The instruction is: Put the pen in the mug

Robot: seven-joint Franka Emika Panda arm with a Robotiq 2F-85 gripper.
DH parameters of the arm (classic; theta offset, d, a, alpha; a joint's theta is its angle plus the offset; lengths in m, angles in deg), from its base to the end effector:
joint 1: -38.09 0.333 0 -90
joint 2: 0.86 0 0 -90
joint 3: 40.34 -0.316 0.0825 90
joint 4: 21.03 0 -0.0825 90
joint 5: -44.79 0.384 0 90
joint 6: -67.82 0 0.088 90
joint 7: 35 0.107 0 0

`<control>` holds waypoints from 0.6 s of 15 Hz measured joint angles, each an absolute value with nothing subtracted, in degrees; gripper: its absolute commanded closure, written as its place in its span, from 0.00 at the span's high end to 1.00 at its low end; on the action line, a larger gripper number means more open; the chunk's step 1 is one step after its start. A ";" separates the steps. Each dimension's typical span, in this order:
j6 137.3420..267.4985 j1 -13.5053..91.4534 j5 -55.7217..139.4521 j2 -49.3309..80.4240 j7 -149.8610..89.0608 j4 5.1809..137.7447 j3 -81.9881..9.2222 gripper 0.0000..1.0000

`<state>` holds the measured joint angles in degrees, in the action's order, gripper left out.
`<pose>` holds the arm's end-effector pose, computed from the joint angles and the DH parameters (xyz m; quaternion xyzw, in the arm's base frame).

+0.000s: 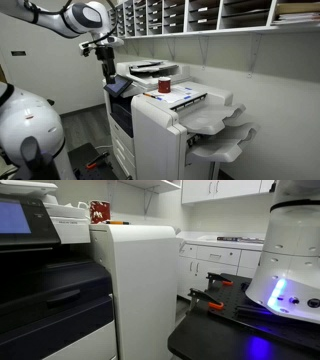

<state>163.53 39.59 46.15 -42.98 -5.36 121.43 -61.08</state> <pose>0.2993 0.1391 0.5048 0.9857 -0.1162 -0.0089 0.1213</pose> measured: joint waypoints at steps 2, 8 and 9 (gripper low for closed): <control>163.53 39.59 46.15 -42.98 -5.36 121.43 -61.08 1.00; 167.77 38.67 46.19 -41.18 3.38 121.36 -61.35 1.00; 169.82 37.96 46.22 -39.91 6.08 121.12 -61.43 1.00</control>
<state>169.82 37.96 46.22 -39.91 6.08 121.12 -61.43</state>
